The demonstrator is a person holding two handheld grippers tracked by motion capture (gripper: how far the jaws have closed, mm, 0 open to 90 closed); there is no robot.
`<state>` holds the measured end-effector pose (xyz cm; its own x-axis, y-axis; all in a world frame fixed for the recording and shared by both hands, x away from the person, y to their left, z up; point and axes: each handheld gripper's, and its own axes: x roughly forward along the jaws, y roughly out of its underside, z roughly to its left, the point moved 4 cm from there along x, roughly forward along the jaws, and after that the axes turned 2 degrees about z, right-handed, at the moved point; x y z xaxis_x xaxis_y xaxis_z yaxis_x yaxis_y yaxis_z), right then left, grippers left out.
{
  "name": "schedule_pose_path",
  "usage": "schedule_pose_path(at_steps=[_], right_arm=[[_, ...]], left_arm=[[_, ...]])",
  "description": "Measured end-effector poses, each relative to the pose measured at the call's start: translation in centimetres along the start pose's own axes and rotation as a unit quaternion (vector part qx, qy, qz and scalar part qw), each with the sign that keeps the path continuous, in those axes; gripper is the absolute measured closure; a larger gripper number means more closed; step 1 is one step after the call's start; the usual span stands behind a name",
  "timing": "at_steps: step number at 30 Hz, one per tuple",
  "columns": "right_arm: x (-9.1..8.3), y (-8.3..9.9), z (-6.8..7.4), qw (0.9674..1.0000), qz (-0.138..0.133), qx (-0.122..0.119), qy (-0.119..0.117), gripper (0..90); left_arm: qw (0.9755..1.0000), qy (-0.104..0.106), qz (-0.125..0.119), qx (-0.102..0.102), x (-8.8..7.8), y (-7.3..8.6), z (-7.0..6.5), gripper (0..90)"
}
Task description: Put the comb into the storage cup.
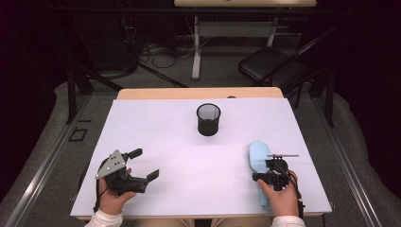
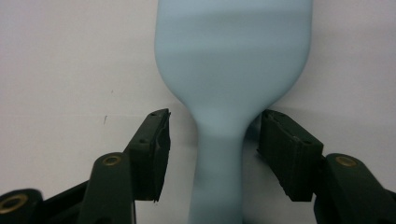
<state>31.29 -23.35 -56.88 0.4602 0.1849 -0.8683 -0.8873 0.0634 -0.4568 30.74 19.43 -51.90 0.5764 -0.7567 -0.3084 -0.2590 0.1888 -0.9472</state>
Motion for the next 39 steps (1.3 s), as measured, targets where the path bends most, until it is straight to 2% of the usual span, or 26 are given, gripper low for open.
schedule_pose_path(at_steps=[2,4,5,8,10,16,18,23,25,39], right_arm=[[0.14,0.03,0.15,1.0,0.0,-0.007,0.001,49.2],[0.22,0.04,0.18,0.9999,-0.001,-0.011,0.005,49.7],[0.35,0.05,0.25,0.9997,-0.002,-0.017,0.018,52.2],[0.38,0.07,0.46,0.9997,0.002,-0.014,0.02,54.3],[0.43,0.06,0.51,0.9993,0.001,-0.02,0.031,56.4],[0.45,0.08,0.45,0.9987,-0.001,-0.026,0.044,61.4],[0.4,0.11,0.3,0.9989,-0.003,-0.016,0.044,63.4],[0.42,0.21,0.38,0.9988,-0.008,-0.014,0.047,63.8],[0.46,0.23,0.36,0.9984,-0.012,-0.022,0.051,64.2],[0.45,0.39,0.43,0.9978,-0.015,-0.028,0.059,67.2]], left_arm=[[1.0,0.0,0.0,0.0,-0.03,-0.01,0.02,0.5],[1.0,0.0,-0.001,0.0,-0.03,-0.01,0.03,0.5],[1.0,-0.001,0.0,0.0,-0.06,-0.01,0.03,0.5],[1.0,-0.001,0.0,0.0,-0.08,-0.01,0.07,0.5],[1.0,-0.002,0.0,0.0,-0.08,-0.02,0.07,0.5],[1.0,-0.002,0.0,0.0,-0.09,-0.01,0.07,0.5],[1.0,-0.002,0.0,0.0,-0.1,-0.01,0.08,0.5],[1.0,-0.002,0.0,-0.002,-0.09,0.0,0.09,0.5],[1.0,-0.002,0.0,-0.001,-0.1,0.0,0.1,0.5],[1.0,-0.001,-0.001,-0.002,-0.12,0.0,0.14,0.5]])
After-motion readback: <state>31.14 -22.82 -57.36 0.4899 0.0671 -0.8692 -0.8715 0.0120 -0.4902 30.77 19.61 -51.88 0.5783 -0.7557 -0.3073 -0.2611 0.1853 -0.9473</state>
